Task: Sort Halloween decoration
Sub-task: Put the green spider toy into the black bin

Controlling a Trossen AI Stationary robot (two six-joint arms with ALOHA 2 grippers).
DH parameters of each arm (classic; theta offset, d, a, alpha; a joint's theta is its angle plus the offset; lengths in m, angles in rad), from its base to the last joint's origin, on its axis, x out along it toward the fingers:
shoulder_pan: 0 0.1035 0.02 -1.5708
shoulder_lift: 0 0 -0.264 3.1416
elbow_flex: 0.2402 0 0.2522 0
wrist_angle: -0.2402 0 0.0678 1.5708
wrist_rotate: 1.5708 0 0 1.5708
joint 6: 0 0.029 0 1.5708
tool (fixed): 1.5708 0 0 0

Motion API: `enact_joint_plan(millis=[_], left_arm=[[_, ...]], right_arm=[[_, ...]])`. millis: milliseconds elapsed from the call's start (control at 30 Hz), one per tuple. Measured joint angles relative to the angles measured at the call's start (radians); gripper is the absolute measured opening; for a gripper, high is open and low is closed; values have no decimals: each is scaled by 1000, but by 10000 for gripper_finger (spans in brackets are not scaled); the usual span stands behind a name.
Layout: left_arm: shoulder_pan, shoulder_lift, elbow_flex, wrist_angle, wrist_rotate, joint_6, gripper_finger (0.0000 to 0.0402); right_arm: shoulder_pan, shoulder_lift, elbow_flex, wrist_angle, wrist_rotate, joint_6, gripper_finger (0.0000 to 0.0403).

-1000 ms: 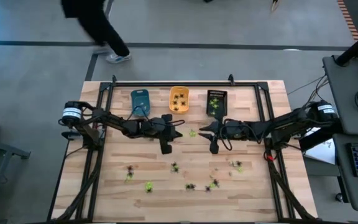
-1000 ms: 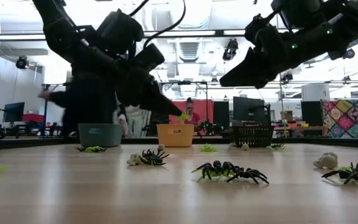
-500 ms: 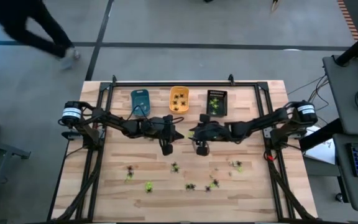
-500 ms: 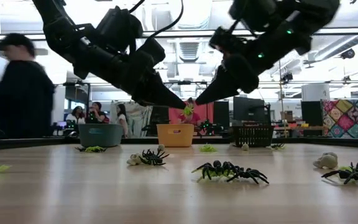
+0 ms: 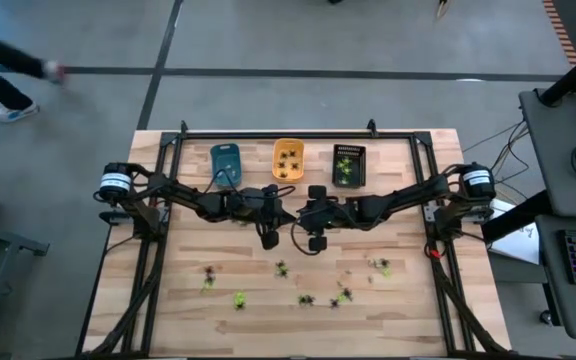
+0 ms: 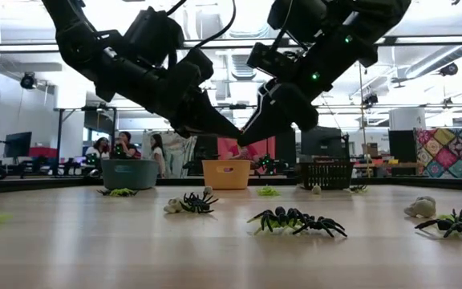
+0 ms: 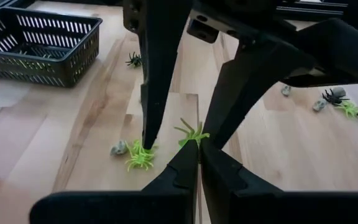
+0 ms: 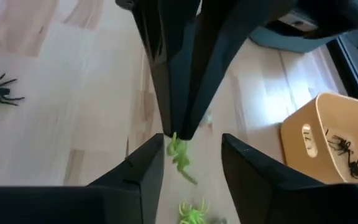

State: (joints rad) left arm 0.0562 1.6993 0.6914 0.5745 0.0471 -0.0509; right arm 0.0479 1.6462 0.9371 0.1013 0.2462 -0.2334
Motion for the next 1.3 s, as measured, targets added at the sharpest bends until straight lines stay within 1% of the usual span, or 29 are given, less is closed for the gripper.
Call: enact_joint_plan(millis=[133, 300, 333, 467, 567, 733, 833, 900, 1000, 1167, 1300], left_arm=[[0, 0, 0, -1, 0, 0, 0], [0, 0, 0, 1, -2, 5, 0], [1, 0, 0, 1, -2, 5, 0], [0, 0, 0, -1, -9, 5, 1], [0, 0, 0, -1, -8, 18, 13], [0, 0, 1, -10, -8, 44, 62], [0, -2, 1, -21, -8, 57, 92], [0, -5, 1, -32, -10, 62, 108], [0, -14, 1, -39, -16, 64, 123], [0, -17, 1, -40, -86, 44, 128], [0, -18, 1, -40, -109, 30, 125]], right_arm=[[0, -1, 5, -24, 1, -1, 101], [0, -1, 5, -25, -4, -3, 27], [0, -1, 5, -25, -6, -5, 18], [0, -1, 5, -28, -11, 4, 12], [0, -9, 5, -53, -11, 26, 12], [-4, -40, 5, -115, -11, 72, 11], [-24, -76, 5, -186, -11, 139, 11], [-56, -111, 6, -259, -11, 192, 11], [-137, -160, 38, -409, 4, 311, 11], [-337, -184, 124, -692, 6, 501, 11], [-496, -166, 160, -788, -57, 600, 11]])
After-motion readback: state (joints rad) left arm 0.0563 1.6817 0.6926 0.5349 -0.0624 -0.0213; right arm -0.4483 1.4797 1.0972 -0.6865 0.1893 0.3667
